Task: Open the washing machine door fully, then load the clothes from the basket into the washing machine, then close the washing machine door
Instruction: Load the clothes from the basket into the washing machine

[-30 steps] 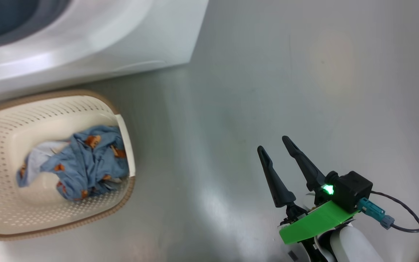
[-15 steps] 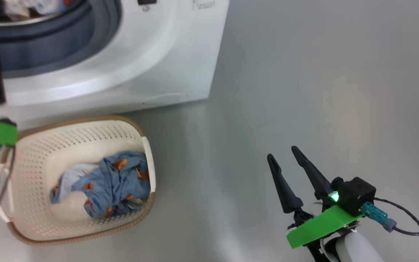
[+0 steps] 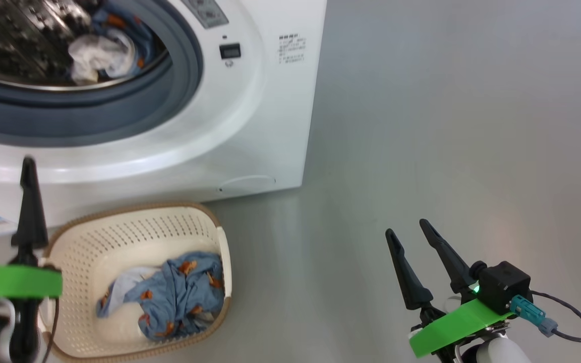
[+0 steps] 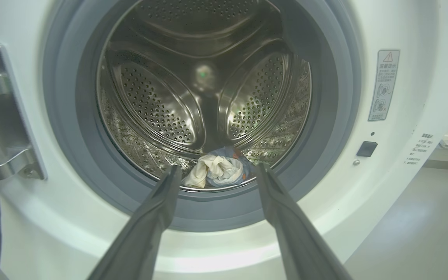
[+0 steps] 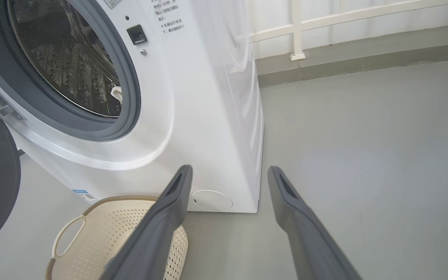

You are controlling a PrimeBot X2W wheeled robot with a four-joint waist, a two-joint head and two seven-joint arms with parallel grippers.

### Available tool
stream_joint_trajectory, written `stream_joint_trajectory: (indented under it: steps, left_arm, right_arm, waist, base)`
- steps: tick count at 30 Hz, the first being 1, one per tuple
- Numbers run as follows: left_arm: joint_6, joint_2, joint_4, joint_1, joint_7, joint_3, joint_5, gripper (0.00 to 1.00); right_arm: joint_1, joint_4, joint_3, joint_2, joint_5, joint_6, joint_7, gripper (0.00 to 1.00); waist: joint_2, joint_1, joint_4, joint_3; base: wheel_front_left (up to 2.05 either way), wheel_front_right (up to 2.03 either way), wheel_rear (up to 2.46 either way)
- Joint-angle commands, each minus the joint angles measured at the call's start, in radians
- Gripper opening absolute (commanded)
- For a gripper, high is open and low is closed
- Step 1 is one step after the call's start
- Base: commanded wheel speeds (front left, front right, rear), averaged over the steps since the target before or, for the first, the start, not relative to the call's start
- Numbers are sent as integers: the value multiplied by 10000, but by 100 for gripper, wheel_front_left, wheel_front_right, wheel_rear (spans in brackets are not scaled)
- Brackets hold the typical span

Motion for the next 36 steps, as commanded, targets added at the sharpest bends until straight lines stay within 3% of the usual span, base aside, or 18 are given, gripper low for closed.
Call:
stream_joint_trajectory:
  steps: [1,18,36]
  left_arm:
    - [-27,204,-338,174,-53,590,230,100]
    - [-27,-1460,-1105,3011,-53,1933,1641,100]
    - [-27,-2183,-1177,4323,-53,2209,2289,100]
  right_arm:
    - [216,-253,218,38,-93,16,-48,100]
    - [883,-536,-197,38,-278,16,-48,100]
    - [1586,-683,-600,38,-578,16,-48,100]
  waist:
    - [0,0,-6,-460]
    - [0,0,-136,-1870]
    - [0,0,37,-2871]
  base:
    - [0,0,0]
    - [0,0,0]
    - [0,0,0]
